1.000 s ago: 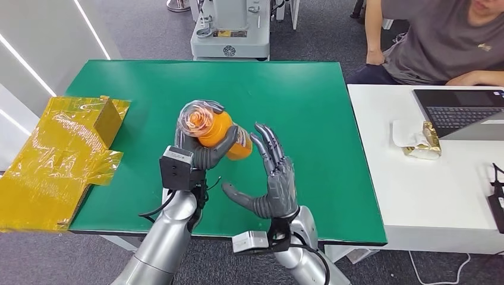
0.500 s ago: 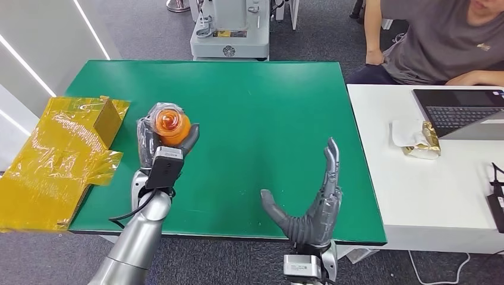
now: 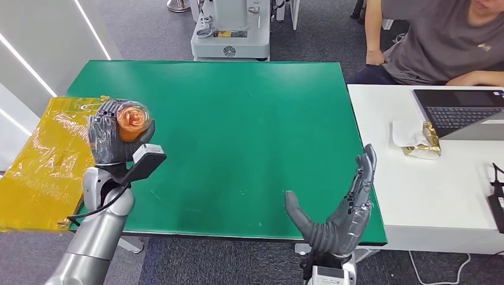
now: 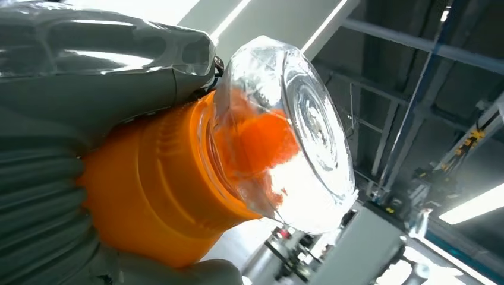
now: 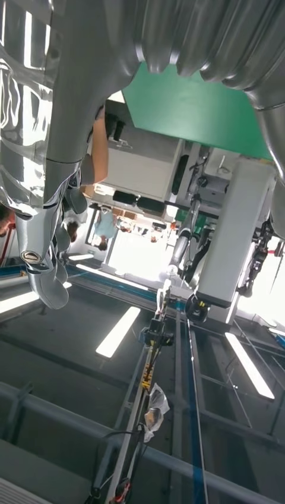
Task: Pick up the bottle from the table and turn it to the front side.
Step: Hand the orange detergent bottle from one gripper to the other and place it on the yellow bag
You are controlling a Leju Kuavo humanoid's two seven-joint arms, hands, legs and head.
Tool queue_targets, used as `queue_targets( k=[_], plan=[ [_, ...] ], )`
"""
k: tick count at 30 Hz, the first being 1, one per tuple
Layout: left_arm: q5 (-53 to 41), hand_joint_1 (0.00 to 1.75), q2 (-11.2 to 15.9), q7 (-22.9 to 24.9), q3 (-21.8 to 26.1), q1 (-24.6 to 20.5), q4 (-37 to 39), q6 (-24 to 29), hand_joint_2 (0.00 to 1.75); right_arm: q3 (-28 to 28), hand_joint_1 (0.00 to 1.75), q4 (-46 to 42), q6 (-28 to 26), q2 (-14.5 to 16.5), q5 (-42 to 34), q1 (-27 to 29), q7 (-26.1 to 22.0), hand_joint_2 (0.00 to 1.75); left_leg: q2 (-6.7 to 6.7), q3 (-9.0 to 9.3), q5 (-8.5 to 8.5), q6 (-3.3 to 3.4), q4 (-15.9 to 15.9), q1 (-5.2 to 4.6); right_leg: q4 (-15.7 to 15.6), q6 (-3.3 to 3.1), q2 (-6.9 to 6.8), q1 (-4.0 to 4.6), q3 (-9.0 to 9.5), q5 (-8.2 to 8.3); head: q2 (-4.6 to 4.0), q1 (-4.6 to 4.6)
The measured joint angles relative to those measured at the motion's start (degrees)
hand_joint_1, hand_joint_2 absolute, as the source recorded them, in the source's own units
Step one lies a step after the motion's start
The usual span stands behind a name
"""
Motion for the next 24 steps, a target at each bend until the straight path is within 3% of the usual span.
queue_targets(
  k=[6,11,18,24],
  plan=[
    [-10.5,1.75,3.6,4.8,0.1,-6.0,8.1,-0.5,1.75,-0.2,0.00,-0.3,0.0,0.0,-0.8,0.2,0.0,1.75,0.01,0.01,0.03,-0.02,0.0,-0.01,0.0,-0.04,0.01,0.00,0.01,0.03,0.00,0.00],
    [-14.3,1.75,4.9,6.3,0.1,-9.1,14.1,-1.3,1.75,-0.2,0.00,-0.4,0.0,0.0,-1.0,0.2,0.0,1.75,0.03,0.01,0.03,-0.03,0.0,-0.01,0.0,-0.04,0.05,-0.01,0.00,0.04,0.00,0.01],
    [-22.6,1.75,5.8,9.6,-0.8,-15.2,27.2,-8.8,1.75,-0.2,0.00,-1.4,0.0,0.0,-0.5,1.1,0.0,1.75,0.05,0.01,0.03,-0.04,0.0,-0.01,0.0,-0.05,0.07,-0.01,-0.01,0.04,0.00,0.00],
    [-26.0,1.75,6.6,7.9,-2.5,-16.8,33.8,-14.6,1.75,-0.5,0.00,-4.3,0.0,0.0,3.5,2.3,0.0,1.75,0.08,0.01,0.02,-0.04,0.0,0.00,0.0,-0.05,0.11,-0.01,-0.04,0.04,0.00,0.02]
  ],
)
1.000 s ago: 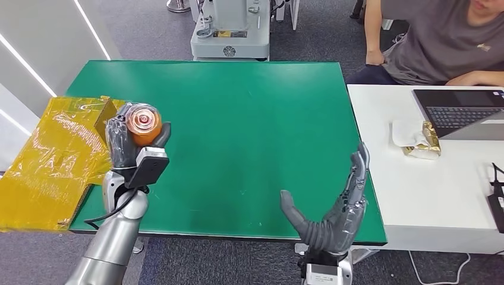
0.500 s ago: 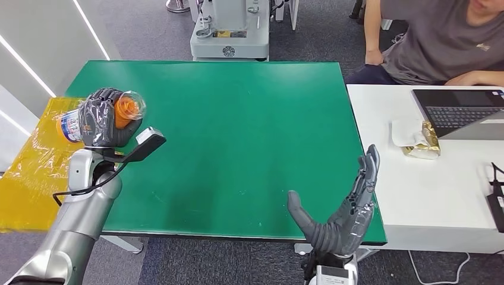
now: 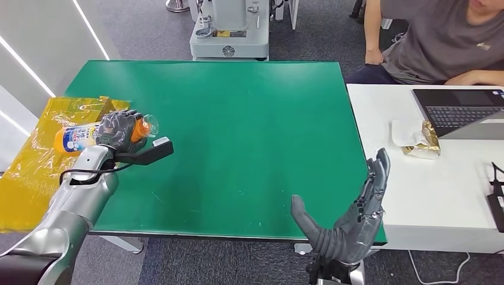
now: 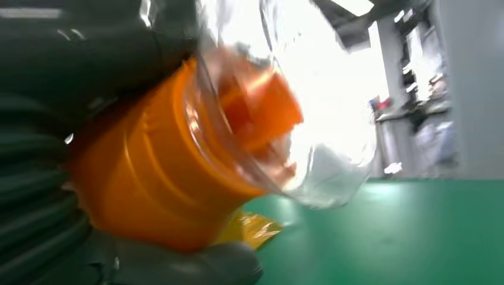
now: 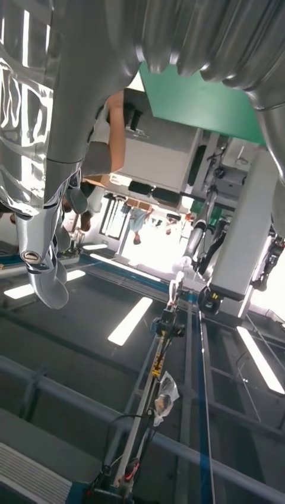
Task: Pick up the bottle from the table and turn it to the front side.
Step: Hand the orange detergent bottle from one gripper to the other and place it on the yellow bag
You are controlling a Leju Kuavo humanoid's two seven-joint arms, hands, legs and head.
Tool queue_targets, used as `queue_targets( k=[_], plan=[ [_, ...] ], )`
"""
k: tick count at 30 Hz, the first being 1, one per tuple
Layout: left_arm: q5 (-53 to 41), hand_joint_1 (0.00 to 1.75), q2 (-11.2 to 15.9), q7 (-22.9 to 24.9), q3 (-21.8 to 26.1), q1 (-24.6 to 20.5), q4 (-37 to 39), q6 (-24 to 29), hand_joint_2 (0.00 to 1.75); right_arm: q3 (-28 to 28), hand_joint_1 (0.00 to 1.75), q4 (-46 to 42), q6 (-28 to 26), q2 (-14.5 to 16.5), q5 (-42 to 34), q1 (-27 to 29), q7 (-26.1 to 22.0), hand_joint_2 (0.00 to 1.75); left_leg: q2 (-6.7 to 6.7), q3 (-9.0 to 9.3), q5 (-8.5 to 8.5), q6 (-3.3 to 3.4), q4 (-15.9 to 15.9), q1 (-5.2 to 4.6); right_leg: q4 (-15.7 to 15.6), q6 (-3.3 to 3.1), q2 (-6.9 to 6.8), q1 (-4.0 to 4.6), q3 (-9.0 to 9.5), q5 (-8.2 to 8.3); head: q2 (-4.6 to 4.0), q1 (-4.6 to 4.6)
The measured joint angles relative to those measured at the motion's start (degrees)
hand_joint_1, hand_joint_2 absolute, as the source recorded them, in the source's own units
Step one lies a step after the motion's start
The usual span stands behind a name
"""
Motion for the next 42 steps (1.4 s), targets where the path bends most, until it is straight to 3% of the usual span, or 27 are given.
queue_targets(
  k=[8,15,30,34,42],
  plan=[
    [-7.6,1.75,1.4,5.9,-3.6,-1.2,4.2,-2.8,1.75,-0.1,0.00,-2.3,0.0,0.1,2.0,1.2,0.0,1.75,0.00,0.00,0.00,0.00,0.0,0.00,0.0,0.00,0.01,0.00,0.00,0.00,0.00,-0.01],
    [-12.9,1.75,2.4,10.1,-6.7,0.5,6.2,-3.3,1.75,-0.5,0.00,-2.9,0.0,0.1,2.0,2.1,0.0,1.75,0.00,0.00,0.00,0.00,0.0,0.00,0.0,0.00,0.00,0.00,0.00,0.00,0.00,-0.01],
    [-14.0,1.75,2.8,10.4,-9.9,1.9,7.9,-3.4,1.75,-0.8,0.00,-3.3,0.0,0.1,2.0,2.7,0.0,1.75,-0.01,-0.01,0.00,0.00,0.0,0.00,0.0,-0.01,-0.01,0.00,0.00,0.00,0.00,0.00],
    [-14.0,0.00,2.8,10.7,-10.1,1.9,8.1,-3.5,1.75,-0.8,0.00,-3.3,0.0,0.1,1.9,2.7,0.0,1.75,-0.01,-0.01,0.00,0.00,0.0,0.00,0.0,0.00,-0.01,0.00,0.00,-0.01,0.00,0.00],
    [-13.1,0.00,2.1,13.5,-10.1,3.9,8.2,-1.4,1.75,-0.8,0.00,-3.0,0.0,0.1,0.6,2.4,0.0,1.75,-0.01,-0.01,-0.01,0.00,0.0,0.00,0.0,0.00,-0.01,0.00,0.00,-0.01,0.00,0.00]
  ],
)
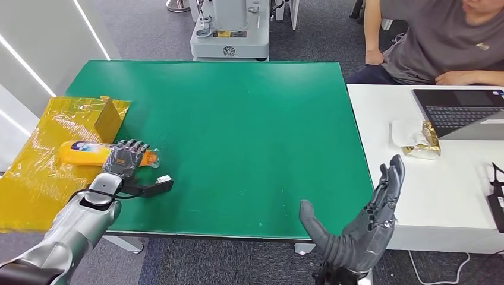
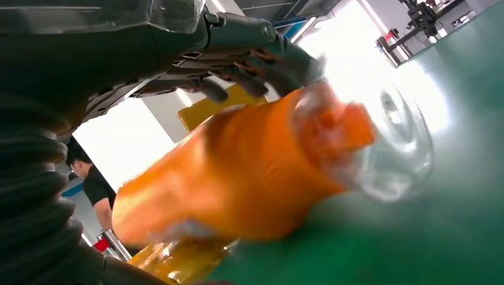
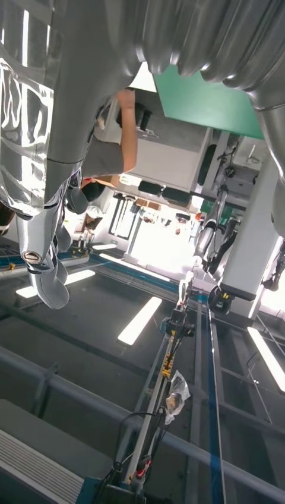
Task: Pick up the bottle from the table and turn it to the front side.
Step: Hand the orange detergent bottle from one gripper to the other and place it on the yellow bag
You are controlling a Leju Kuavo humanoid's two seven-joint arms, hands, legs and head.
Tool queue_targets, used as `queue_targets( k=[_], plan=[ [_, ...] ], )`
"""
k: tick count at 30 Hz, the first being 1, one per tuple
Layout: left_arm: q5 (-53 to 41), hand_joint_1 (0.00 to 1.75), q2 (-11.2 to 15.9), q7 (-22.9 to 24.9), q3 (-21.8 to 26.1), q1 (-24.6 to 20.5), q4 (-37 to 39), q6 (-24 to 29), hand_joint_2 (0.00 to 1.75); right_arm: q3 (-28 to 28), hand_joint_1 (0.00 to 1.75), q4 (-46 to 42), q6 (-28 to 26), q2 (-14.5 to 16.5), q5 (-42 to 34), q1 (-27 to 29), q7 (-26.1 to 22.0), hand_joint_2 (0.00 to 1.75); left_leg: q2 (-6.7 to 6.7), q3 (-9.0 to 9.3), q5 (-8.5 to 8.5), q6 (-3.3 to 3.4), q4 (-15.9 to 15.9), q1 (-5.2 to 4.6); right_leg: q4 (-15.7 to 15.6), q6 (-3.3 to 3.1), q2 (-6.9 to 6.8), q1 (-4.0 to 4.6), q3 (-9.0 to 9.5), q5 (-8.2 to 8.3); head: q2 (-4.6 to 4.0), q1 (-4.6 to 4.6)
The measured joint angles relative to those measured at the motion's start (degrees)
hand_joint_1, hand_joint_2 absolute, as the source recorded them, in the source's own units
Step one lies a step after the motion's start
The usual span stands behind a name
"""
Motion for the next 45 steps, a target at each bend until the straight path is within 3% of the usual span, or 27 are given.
queue_targets(
  k=[7,13,17,22,27,29,31,34,37,45],
  plan=[
    [-0.3,0.00,-0.1,0.9,0.0,0.2,0.0,0.7,1.75,0.0,0.00,0.1,0.0,0.0,-0.4,-0.1,0.0,1.75,0.00,0.01,0.01,0.00,0.0,0.00,0.0,0.00,-0.01,0.00,0.01,0.00,0.00,0.00],
    [-1.0,0.00,0.1,5.1,0.4,1.6,-1.3,16.8,1.75,0.0,0.00,0.1,0.0,0.0,-0.4,-0.1,0.0,1.75,0.00,0.01,0.01,-0.01,0.0,0.00,0.0,0.00,0.00,0.00,0.01,0.00,0.00,0.00],
    [-1.8,0.00,0.6,4.8,4.1,6.4,-12.6,19.8,1.75,0.0,0.00,0.4,0.0,0.0,-0.9,-0.3,0.0,1.75,0.03,0.02,0.00,-0.01,0.0,-0.01,0.0,-0.01,0.03,0.00,-0.01,-0.01,0.00,0.01],
    [-1.8,0.00,-1.1,-7.1,16.3,12.8,-33.5,20.2,1.75,0.3,0.00,1.2,0.0,0.0,-2.6,-0.9,0.0,1.75,0.06,0.01,-0.02,-0.02,0.0,-0.01,0.0,-0.02,0.09,-0.01,-0.03,-0.01,0.00,-0.01],
    [5.3,0.00,-7.7,-31.2,33.4,13.8,-46.8,20.3,1.75,0.7,0.00,1.9,0.0,0.0,-2.9,-1.7,0.0,1.75,0.08,0.03,-0.03,-0.04,0.0,0.00,0.0,-0.03,0.08,0.00,-0.01,0.00,0.00,0.01],
    [10.5,0.00,-10.5,-34.7,38.2,13.8,-50.0,20.3,1.75,0.8,0.00,2.1,0.0,0.0,-3.2,-1.9,0.0,1.75,0.10,0.05,-0.02,-0.04,0.0,0.00,0.0,-0.03,0.10,-0.01,0.00,0.00,0.00,-0.01],
    [17.1,0.00,-12.4,-35.3,39.7,13.9,-52.7,20.3,1.75,1.0,0.00,2.4,0.0,0.0,-3.8,-2.2,0.0,1.75,0.03,0.05,-0.02,-0.04,0.0,0.00,0.0,-0.03,0.00,0.00,0.02,0.00,0.00,0.00],
    [25.6,0.00,-14.8,-35.5,39.2,14.5,-55.6,20.3,1.75,1.3,0.00,3.0,0.0,0.0,-4.6,-2.9,0.0,1.75,-0.02,0.05,-0.01,-0.04,0.0,0.00,0.0,-0.03,-0.06,0.00,0.05,0.00,0.00,-0.01],
    [34.9,0.00,-16.8,-35.7,35.5,15.5,-57.5,20.3,1.75,1.5,0.00,3.7,0.0,0.0,-4.6,-3.5,0.0,1.75,-0.04,0.05,-0.02,-0.04,0.0,0.00,0.0,-0.03,-0.08,0.00,0.06,0.00,0.00,-0.01],
    [65.6,0.00,-19.6,-36.1,15.3,18.2,-59.5,19.7,1.75,2.0,0.00,5.0,0.1,0.0,-4.2,-4.4,0.0,1.75,-0.06,0.01,-0.05,0.00,0.0,-0.02,0.0,-0.01,-0.11,-0.02,0.07,0.00,0.00,0.00]
  ],
)
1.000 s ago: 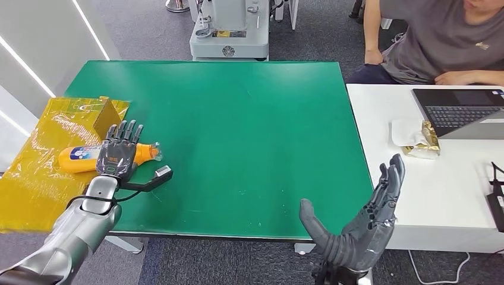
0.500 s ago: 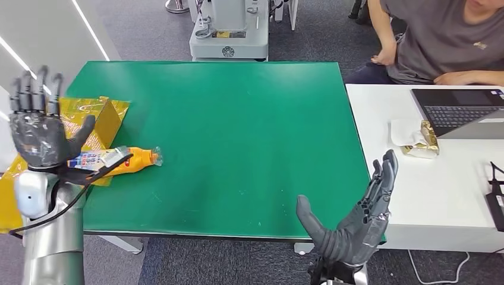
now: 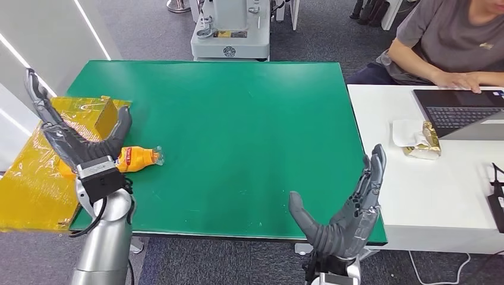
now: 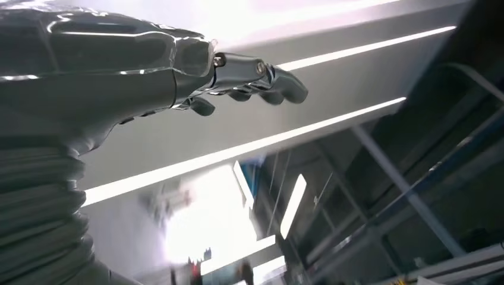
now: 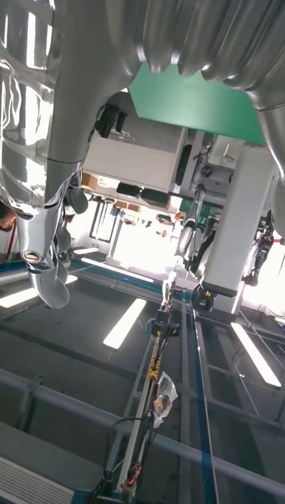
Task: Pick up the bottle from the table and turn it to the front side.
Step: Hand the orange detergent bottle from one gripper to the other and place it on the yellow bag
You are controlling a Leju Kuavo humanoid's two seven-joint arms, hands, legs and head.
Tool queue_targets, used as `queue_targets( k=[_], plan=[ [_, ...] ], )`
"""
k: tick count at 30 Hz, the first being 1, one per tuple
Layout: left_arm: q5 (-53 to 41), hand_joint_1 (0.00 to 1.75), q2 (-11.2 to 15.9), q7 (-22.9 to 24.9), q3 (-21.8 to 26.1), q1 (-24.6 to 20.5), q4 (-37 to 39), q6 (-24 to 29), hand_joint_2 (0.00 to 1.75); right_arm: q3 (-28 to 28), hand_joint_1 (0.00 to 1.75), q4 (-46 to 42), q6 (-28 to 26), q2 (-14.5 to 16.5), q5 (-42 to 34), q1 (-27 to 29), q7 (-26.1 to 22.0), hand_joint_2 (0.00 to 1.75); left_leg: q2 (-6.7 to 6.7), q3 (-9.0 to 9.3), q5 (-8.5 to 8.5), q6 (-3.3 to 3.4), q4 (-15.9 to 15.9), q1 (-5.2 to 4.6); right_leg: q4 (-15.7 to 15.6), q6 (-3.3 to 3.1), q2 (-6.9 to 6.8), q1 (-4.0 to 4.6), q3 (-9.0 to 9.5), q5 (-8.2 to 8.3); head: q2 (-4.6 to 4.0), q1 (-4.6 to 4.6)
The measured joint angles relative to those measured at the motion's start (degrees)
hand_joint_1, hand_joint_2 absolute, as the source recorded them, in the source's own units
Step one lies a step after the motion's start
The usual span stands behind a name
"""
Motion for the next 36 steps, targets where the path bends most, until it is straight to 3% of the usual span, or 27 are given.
queue_targets(
  k=[2,5,16,21,27,36],
  plan=[
    [9.4,0.00,-0.5,0.0,-5.1,0.3,-0.6,-2.7,1.75,0.1,0.00,0.5,0.0,0.0,0.3,-0.4,0.0,1.75,0.01,0.00,0.00,0.00,0.0,0.00,0.0,0.00,0.00,0.00,0.00,0.00,0.00,-0.01],
    [20.6,0.00,-2.2,0.0,-9.3,1.5,-1.2,-11.0,1.75,0.2,0.00,1.2,0.0,0.0,0.7,-0.9,0.0,1.75,0.01,0.00,-0.01,0.00,0.0,0.00,0.0,0.00,0.01,-0.01,0.00,0.00,0.00,0.00],
    [31.8,0.00,-9.0,0.0,-8.9,5.7,0.7,-34.3,1.75,0.3,0.00,2.4,0.0,0.0,1.7,-1.5,0.0,1.75,0.04,0.00,-0.04,-0.01,0.0,0.01,0.0,0.01,0.05,0.00,-0.01,-0.02,0.00,0.00],
    [29.0,0.00,-9.3,0.0,-6.8,6.0,1.8,-37.0,1.75,0.2,0.00,3.0,0.0,0.1,2.3,-2.0,0.0,1.75,0.04,0.01,-0.03,-0.01,0.0,0.01,0.0,0.00,0.05,0.00,-0.01,-0.02,0.00,-0.02],
    [23.5,0.00,-9.4,0.0,-5.3,6.3,1.9,-36.4,1.75,-0.2,0.00,3.9,0.0,0.5,2.3,-2.6,0.0,1.75,0.04,0.01,-0.03,-0.01,0.0,0.01,0.0,0.01,0.05,0.00,-0.01,-0.02,0.00,-0.01],
    [23.3,0.00,-9.4,0.0,-5.2,6.4,1.9,-36.4,1.75,-0.9,0.00,4.8,0.0,0.8,1.4,-2.8,0.0,1.75,0.04,0.00,-0.04,-0.01,0.0,0.01,0.0,0.01,0.05,0.00,-0.01,-0.02,0.00,-0.01]
  ],
)
